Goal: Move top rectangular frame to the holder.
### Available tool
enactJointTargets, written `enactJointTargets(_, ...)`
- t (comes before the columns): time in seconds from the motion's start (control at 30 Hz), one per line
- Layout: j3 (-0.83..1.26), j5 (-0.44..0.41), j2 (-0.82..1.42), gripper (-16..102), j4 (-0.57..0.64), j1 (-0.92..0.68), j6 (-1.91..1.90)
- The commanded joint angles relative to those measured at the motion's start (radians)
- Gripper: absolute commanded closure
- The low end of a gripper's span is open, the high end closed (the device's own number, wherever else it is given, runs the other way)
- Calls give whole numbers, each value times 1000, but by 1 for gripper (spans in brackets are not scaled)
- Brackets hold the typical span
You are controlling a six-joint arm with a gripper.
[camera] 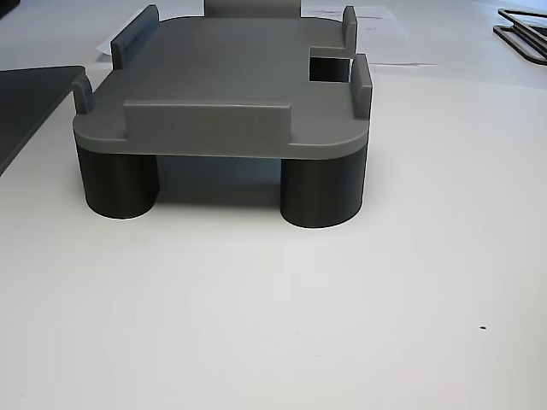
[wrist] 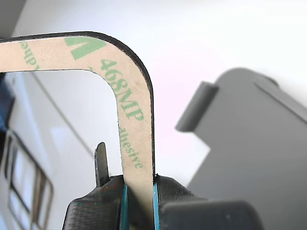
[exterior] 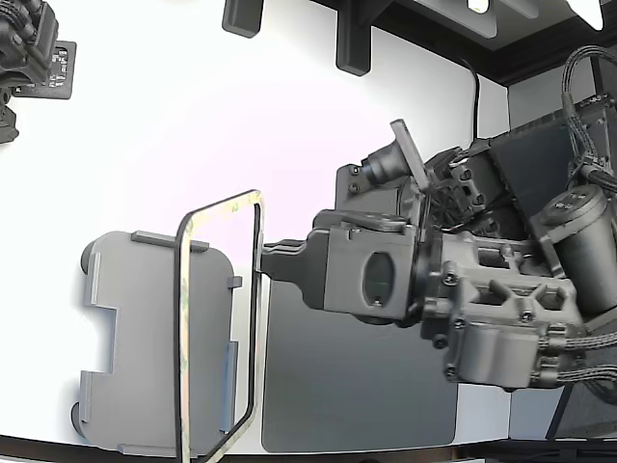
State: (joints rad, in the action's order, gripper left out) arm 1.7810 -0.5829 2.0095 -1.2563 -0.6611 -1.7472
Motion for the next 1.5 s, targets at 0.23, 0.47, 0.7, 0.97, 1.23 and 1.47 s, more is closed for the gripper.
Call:
enactJointTargets(0.23, -230, 117, -253, 99, -207, 40, -365)
enactJointTargets(0.47, -422, 242, -417, 99, -337, 46, -423)
enactJointTargets(0.7, -456, 311, -480, 99, -364, 48, -431)
enactJointTargets(0.97, -430, 351, -506, 99, -334, 69, -460)
enactJointTargets(1.23, -341, 380, -485, 99, -272, 74, -476)
enactJointTargets(1.47, -288, 385, -431, 99, -270, 97, -440)
